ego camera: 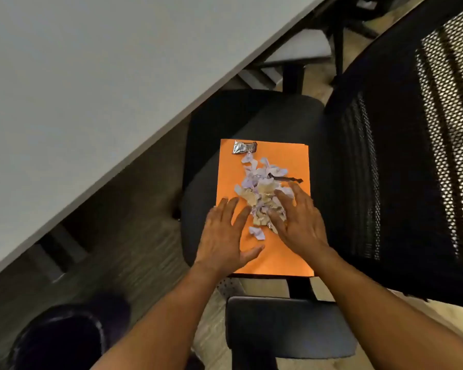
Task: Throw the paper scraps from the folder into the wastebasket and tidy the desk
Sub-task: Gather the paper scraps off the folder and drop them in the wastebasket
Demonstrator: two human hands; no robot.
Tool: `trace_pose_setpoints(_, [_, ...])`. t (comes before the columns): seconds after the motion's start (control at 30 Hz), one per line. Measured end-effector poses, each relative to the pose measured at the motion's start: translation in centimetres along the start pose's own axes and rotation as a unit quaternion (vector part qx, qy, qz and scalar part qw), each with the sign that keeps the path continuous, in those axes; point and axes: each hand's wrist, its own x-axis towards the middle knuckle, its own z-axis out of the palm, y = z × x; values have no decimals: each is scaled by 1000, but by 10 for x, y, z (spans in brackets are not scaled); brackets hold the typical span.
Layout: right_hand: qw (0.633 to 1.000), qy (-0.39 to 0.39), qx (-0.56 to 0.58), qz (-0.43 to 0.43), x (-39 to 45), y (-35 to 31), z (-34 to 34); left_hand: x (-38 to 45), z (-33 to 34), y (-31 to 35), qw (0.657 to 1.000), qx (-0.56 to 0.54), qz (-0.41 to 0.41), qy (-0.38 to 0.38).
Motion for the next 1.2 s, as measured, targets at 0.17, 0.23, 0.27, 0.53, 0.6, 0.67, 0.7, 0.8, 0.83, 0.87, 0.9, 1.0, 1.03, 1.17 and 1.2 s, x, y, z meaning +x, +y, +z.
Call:
trace_pose_setpoints(0.17, [998, 25, -56, -32, 22, 12, 31, 40, 41, -7, 998, 21, 40, -32])
trace_pose_setpoints(0.23, [994, 52, -81, -47, 23, 18, 41, 49, 56, -9, 997, 26, 62, -35])
trace_pose_setpoints(0.27, [993, 60, -90, -55, 25, 20, 45, 52, 62, -11, 996, 31, 73, -36])
trace_pose_setpoints(0.53, [986, 95, -96, -99, 43, 25, 53, 69, 73, -12, 991, 105, 83, 25])
trace_pose_setpoints(0.6, [985, 104, -96, -98, 45, 26, 53, 79, 69, -13, 988, 123, 91, 8])
trace_pose_setpoints(0.67, [986, 107, -85, -93, 47, 27, 52, 86, 66, -15, 987, 126, 97, -12])
trace_pose_setpoints(0.7, [987, 111, -77, -92, 48, 28, 51, 89, 64, -15, 987, 122, 100, -18])
trace_pose_setpoints(0.8, [985, 138, -29, -95, 51, 28, 47, 97, 58, -18, 987, 95, 129, -31])
trace_pose_setpoints(0.83, [984, 148, -9, -96, 51, 28, 45, 98, 57, -20, 987, 80, 137, -40])
trace_pose_setpoints(0.87, [983, 159, 8, -95, 51, 28, 43, 99, 55, -22, 988, 65, 136, -43])
trace_pose_setpoints(0.9, [982, 167, 23, -89, 50, 28, 41, 98, 54, -24, 990, 53, 127, -42])
trace_pose_setpoints(1.0, [978, 187, 64, -64, 43, 28, 32, 87, 44, -22, 995, -2, 100, 0])
trace_pose_setpoints(1.03, [976, 194, 79, -57, 41, 27, 29, 83, 39, -18, 995, -24, 99, 23])
trace_pose_setpoints(1.17, [963, 244, 106, -49, 33, 19, 15, 68, 21, -4, 989, -68, 96, 93])
trace_pose_setpoints(1.2, [960, 254, 112, -46, 32, 15, 12, 66, 16, -3, 988, -76, 87, 106])
